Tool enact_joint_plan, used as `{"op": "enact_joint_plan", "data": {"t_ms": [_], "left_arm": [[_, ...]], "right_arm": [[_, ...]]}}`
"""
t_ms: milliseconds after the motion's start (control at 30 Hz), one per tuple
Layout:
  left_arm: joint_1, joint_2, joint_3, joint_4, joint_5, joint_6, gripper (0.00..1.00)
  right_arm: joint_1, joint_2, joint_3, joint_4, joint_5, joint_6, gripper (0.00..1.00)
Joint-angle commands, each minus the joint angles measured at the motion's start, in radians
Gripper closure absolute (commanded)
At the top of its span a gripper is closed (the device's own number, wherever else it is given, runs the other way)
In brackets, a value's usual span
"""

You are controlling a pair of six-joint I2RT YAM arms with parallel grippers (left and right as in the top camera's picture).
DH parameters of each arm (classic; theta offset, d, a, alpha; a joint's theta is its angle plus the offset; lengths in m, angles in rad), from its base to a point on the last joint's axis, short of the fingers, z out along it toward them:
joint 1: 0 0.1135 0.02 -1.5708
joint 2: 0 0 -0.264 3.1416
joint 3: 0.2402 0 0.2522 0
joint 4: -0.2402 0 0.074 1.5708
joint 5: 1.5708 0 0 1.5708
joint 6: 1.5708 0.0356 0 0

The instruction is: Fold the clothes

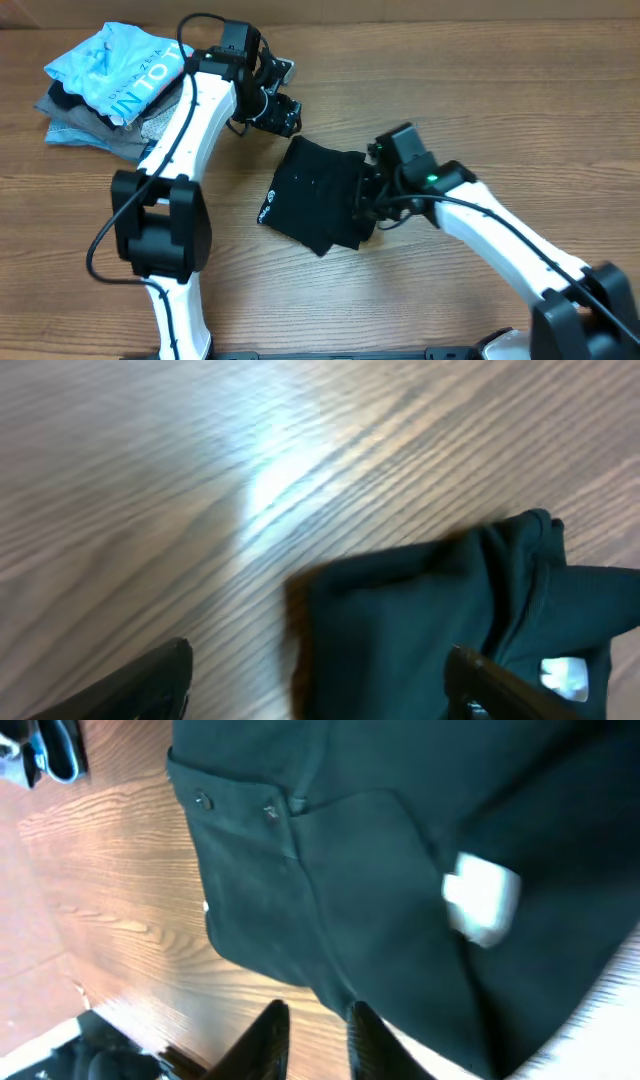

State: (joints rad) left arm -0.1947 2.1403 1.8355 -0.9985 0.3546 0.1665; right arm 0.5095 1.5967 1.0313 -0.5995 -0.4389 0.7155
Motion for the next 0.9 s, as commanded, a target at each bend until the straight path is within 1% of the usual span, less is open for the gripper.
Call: {"op": "enact_joint_plan", "data": {"t_ms": [0,67,100,200,300,367,433,467,533,567,667,733,767,800,833,867], "left_arm": [[-0.002,0.078,0.012,0.013,0.168,0.059,0.16],[-0.002,0.098,0.012,0.012,0.207,0.059,0.21],[-0.002,0.109,0.012,0.008,0.228,0.059,0.25],[-0.002,0.116,0.012,-0.002,0.241,0.067,0.37],[0.0,0.115,0.013,-0.025,0.241,0.095,0.52],[0.006,0.115,0.013,-0.058,0.24,0.127,0.57],[0.013,0.115,0.013,-0.093,0.237,0.151,0.6],[0.018,0.115,0.013,-0.11,0.237,0.153,0.58],[0.026,0.115,0.013,-0.139,0.237,0.153,0.43],[0.031,0.115,0.013,-0.153,0.237,0.153,0.38],[0.033,0.115,0.013,-0.179,0.238,0.175,0.37],[0.033,0.115,0.013,-0.191,0.242,0.174,0.37],[0.033,0.115,0.013,-0.195,0.245,0.174,0.37],[0.031,0.115,0.013,-0.197,0.246,0.174,0.37],[0.028,0.115,0.013,-0.198,0.248,0.174,0.34],[0.026,0.115,0.013,-0.198,0.249,0.174,0.32]], "right_arm": [[0.047,0.093,-0.042,0.087,-0.078,0.165,0.81],[0.07,0.15,-0.058,0.136,-0.137,0.208,0.82],[0.082,0.189,-0.06,0.132,-0.144,0.239,0.84],[0.084,0.251,-0.06,0.106,-0.14,0.271,0.86],[0.037,0.281,-0.06,0.058,-0.113,0.28,0.94],[-0.019,0.281,-0.06,0.013,-0.031,0.269,0.96],[-0.087,0.279,-0.059,-0.017,0.053,0.214,0.96],[-0.124,0.279,-0.058,-0.025,0.096,0.183,0.96],[-0.194,0.279,-0.046,-0.026,0.116,0.112,0.95],[-0.23,0.279,-0.033,-0.025,0.126,0.077,0.95],[-0.325,0.279,0.021,-0.032,0.22,-0.005,0.95],[-0.389,0.279,0.072,-0.031,0.255,-0.099,0.94],[-0.414,0.279,0.097,-0.034,0.253,-0.147,0.94],[-0.439,0.278,0.129,-0.049,0.233,-0.206,0.91],[-0.462,0.277,0.164,-0.082,0.206,-0.249,0.88],[-0.478,0.275,0.197,-0.12,0.179,-0.273,0.87]]}}
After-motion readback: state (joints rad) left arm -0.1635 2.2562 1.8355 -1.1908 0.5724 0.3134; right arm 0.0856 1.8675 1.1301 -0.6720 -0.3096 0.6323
